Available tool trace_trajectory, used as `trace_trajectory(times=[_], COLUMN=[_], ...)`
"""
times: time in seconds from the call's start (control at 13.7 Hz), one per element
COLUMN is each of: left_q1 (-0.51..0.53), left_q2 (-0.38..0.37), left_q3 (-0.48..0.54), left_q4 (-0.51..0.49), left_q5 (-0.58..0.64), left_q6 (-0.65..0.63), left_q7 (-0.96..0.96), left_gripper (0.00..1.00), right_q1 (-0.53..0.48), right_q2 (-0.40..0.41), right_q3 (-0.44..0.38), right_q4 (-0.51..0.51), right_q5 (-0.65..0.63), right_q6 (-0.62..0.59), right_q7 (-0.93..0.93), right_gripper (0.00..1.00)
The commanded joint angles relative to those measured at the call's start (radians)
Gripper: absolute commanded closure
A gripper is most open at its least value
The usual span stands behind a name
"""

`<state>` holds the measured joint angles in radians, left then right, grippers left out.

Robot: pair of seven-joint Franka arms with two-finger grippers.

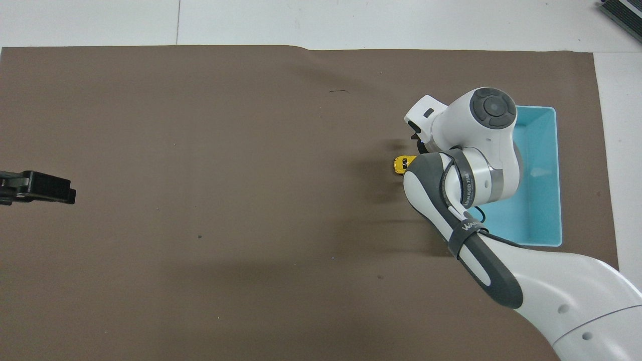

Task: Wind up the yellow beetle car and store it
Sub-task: 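Grasp the yellow car beside the box with the right gripper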

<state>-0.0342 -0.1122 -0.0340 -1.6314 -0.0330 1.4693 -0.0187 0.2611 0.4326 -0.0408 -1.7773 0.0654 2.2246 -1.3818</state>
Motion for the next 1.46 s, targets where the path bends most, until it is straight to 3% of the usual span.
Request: trace_trajectory(times=[0.0, 0.29, 0.51, 0.66, 0.8, 1.1, 1.39], left_q1=[0.014, 0.014, 0.014, 0.014, 0.014, 0.014, 0.014], left_q2=[-0.018, -0.018, -0.018, -0.018, -0.018, -0.018, -0.018], left_q3=[-0.006, -0.006, -0.006, -0.004, -0.006, -0.006, -0.006], left_q4=[-0.011, -0.011, -0.011, -0.011, -0.011, -0.011, -0.011], left_q5=[-0.016, -0.016, -0.016, -0.016, -0.016, -0.016, -0.016], left_q6=[-0.012, -0.014, -0.012, -0.012, -0.012, -0.014, -0.012], left_q7=[0.003, 0.003, 0.003, 0.003, 0.003, 0.003, 0.003], left_gripper=[0.00, 0.00, 0.00, 0.00, 0.00, 0.00, 0.00], right_q1=[-0.003, 0.007, 0.007, 0.007, 0.009, 0.035, 0.067], right_q2=[-0.014, -0.015, -0.015, -0.015, -0.015, -0.015, -0.020], right_q3=[0.001, -0.001, -0.001, 0.001, 0.001, 0.001, 0.002], right_q4=[-0.076, -0.080, -0.074, -0.068, -0.057, -0.011, 0.062], right_q5=[0.016, 0.014, 0.013, 0.013, 0.011, 0.016, 0.027], right_q6=[0.084, 0.086, 0.076, 0.069, 0.064, 0.046, -0.020], right_q7=[-0.028, -0.025, -0.023, -0.014, -0.006, 0.036, 0.099], right_gripper=[0.00, 0.04, 0.24, 0.57, 0.68, 0.80, 0.80])
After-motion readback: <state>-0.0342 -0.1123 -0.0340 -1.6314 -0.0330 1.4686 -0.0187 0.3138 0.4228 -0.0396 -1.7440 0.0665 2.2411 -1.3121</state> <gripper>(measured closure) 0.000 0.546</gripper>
